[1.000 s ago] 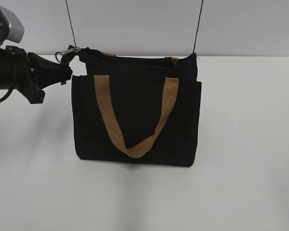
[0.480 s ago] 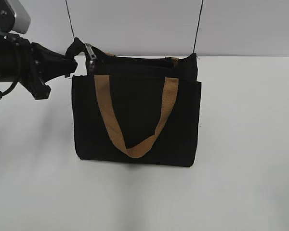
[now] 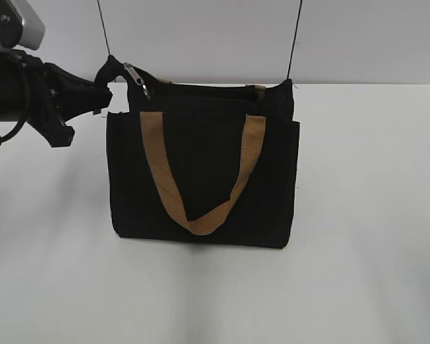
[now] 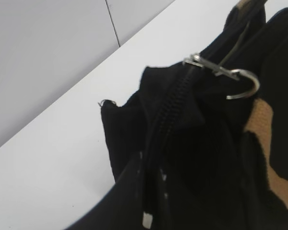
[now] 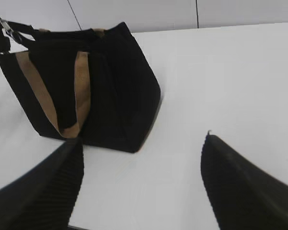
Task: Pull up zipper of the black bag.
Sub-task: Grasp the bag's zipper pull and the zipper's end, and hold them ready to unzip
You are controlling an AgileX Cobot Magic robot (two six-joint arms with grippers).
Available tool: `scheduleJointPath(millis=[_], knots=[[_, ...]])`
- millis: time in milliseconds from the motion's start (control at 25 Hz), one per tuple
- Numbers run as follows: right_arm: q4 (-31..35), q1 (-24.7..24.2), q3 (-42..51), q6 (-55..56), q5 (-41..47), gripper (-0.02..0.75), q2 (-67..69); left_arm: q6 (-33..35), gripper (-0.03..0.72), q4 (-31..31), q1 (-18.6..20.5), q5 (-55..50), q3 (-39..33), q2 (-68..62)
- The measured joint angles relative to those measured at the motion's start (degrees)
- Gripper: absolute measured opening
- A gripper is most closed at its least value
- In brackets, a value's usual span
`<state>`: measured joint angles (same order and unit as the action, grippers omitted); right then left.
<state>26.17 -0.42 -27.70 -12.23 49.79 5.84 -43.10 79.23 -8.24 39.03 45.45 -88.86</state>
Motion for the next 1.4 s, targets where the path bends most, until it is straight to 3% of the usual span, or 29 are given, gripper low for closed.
scheduleJointPath(millis=[320,560,760,1040,1200,1400], knots=[[12.5,0.0,-5.6,-18.0,-2.6,0.574,24.3,0.0,-0.004,0.2,0.0,0.0,0.0,0.0],[13.5,1.5,-17.0,-21.9,-3.0,0.544,44.7,-1.4,-0.004,0.2,0.0,0.3,0.0,0.0],[5.9,13.8,-23.2,-13.8,-7.6,0.543,55.3,-1.7,-0.004,0.4,0.0,0.9,0.0,0.0],[-18.3,33.4,-32.1,15.1,-17.6,0.54,70.2,-2.0,-0.004,0.5,0.0,1.1,0.0,0.0],[-25.5,39.2,-38.5,22.6,-19.1,0.462,78.7,-2.0,-0.004,0.5,0.0,1.2,0.0,0.0],[-26.6,42.5,-46.2,23.0,-20.7,0.363,88.0,-2.0,-0.004,0.5,0.0,1.2,0.0,0.0]])
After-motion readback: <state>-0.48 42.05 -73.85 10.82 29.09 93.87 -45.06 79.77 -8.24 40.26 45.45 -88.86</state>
